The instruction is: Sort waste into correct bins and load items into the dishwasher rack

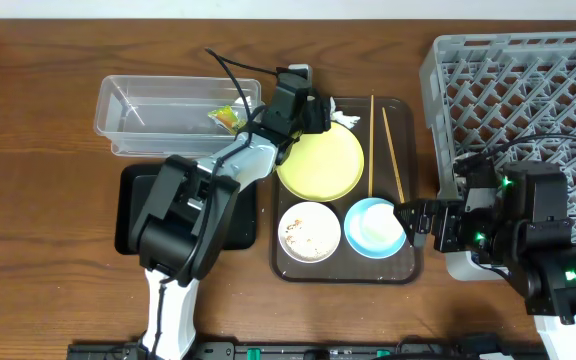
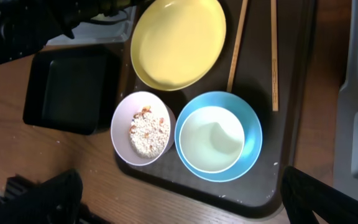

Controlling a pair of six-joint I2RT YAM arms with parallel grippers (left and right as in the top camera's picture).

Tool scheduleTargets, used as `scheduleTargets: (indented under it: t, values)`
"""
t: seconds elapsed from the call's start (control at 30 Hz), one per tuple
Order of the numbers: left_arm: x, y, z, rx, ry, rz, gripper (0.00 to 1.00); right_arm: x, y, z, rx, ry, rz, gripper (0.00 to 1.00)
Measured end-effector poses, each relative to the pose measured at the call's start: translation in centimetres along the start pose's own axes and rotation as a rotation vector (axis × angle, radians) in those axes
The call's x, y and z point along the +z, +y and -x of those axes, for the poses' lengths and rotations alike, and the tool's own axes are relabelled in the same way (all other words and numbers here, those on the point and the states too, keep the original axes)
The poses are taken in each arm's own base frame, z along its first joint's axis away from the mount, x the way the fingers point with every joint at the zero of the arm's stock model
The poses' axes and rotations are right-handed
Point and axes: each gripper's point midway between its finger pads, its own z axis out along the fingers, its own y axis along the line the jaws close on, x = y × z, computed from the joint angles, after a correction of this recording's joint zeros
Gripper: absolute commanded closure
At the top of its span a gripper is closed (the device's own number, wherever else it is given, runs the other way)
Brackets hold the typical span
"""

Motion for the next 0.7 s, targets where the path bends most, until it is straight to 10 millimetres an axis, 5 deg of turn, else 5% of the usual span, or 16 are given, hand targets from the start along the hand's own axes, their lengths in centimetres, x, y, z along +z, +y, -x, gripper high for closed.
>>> scheduleTargets:
  t: [0.23,0.7]
  values:
    - [0.67,0.52,0.39,-0.010,-0.040,0.019,0.33,0.00,-0.04,-0.16,0.003,0.006,-0.002,0.01]
    - [0.81,0.95,-0.03,-0.015,-0.029,0.037,0.85,0.00,-0.08,-0.31,0.006,0.012,-0.003,0.01]
